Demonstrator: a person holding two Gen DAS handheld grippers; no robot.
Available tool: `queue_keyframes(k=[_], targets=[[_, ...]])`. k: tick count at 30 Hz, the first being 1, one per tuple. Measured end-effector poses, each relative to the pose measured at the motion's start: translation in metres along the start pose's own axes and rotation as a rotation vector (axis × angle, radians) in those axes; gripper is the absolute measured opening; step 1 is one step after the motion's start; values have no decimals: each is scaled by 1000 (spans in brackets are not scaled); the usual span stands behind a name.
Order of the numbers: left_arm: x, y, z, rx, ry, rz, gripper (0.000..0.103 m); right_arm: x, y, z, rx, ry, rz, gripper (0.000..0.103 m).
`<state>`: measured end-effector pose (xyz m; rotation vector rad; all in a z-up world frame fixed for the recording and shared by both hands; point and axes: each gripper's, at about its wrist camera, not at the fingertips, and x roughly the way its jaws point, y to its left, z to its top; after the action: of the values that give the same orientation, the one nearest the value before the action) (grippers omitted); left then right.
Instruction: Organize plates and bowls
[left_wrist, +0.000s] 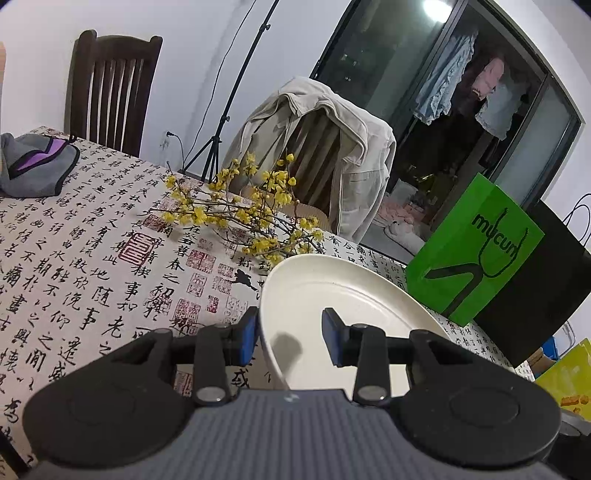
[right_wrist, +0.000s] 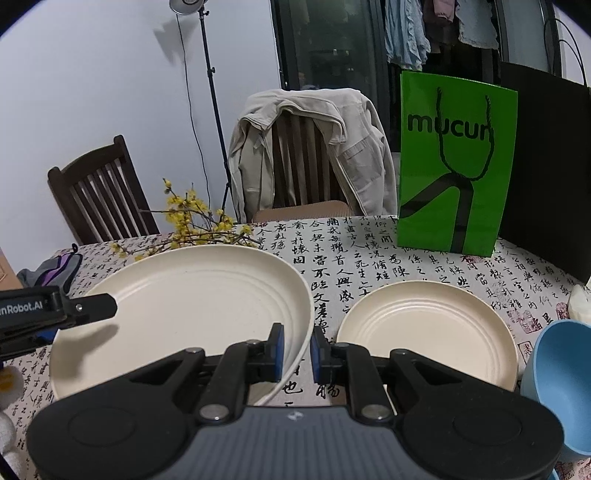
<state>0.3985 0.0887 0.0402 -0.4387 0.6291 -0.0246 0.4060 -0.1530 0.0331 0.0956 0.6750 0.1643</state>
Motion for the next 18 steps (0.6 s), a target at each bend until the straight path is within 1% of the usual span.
queue_keyframes(k=[18], targets=[[-55,-18,-19,13,-41,18,37,-43,-12,-12,2,-29,53,14]])
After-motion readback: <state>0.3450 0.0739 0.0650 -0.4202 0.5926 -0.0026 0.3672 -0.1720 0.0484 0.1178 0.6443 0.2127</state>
